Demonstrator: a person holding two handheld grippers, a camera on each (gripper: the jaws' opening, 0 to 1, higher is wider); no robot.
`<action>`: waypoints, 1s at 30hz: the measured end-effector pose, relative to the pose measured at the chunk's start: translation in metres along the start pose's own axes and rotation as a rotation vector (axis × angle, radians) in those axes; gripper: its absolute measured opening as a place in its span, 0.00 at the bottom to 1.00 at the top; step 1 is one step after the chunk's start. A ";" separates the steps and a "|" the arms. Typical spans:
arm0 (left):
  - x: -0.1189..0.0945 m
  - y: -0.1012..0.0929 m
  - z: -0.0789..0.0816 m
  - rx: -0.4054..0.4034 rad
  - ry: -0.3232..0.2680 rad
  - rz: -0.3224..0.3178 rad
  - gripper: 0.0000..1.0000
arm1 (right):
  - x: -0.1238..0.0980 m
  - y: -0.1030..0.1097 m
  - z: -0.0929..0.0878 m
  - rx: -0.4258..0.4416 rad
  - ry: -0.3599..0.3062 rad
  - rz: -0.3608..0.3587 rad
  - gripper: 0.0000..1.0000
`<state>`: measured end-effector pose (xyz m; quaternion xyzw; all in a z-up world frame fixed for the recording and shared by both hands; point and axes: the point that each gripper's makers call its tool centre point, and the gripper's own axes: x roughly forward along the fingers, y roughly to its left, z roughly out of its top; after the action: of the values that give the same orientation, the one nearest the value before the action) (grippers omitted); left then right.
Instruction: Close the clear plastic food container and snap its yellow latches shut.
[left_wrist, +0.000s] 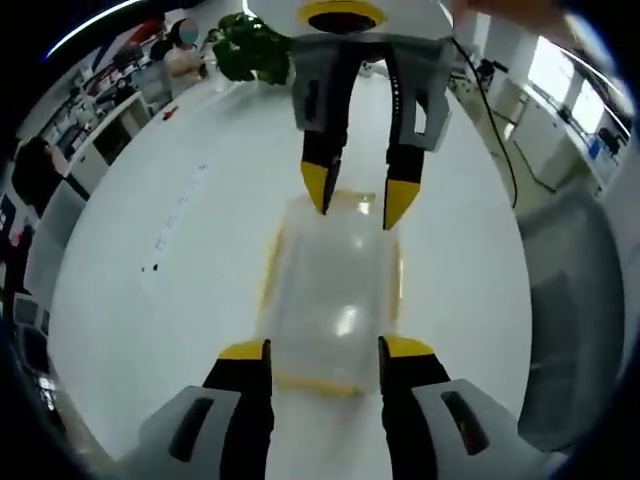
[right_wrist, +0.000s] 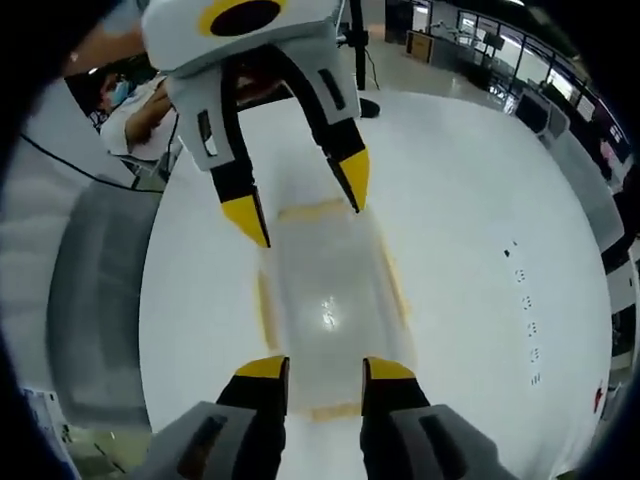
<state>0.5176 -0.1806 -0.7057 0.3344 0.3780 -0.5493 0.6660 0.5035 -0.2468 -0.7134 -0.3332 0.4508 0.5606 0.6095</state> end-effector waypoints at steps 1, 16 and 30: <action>0.001 0.000 0.002 0.002 -0.004 -0.001 0.39 | 0.000 0.000 0.001 0.000 -0.004 0.002 0.25; 0.015 0.000 0.020 0.022 -0.051 -0.020 0.37 | 0.010 -0.005 0.019 -0.017 -0.065 0.015 0.23; 0.023 0.000 0.026 0.014 -0.072 -0.030 0.35 | 0.013 -0.009 0.024 -0.034 -0.100 0.010 0.22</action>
<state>0.5236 -0.2133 -0.7128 0.3134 0.3552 -0.5734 0.6685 0.5159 -0.2215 -0.7177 -0.3128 0.4119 0.5873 0.6226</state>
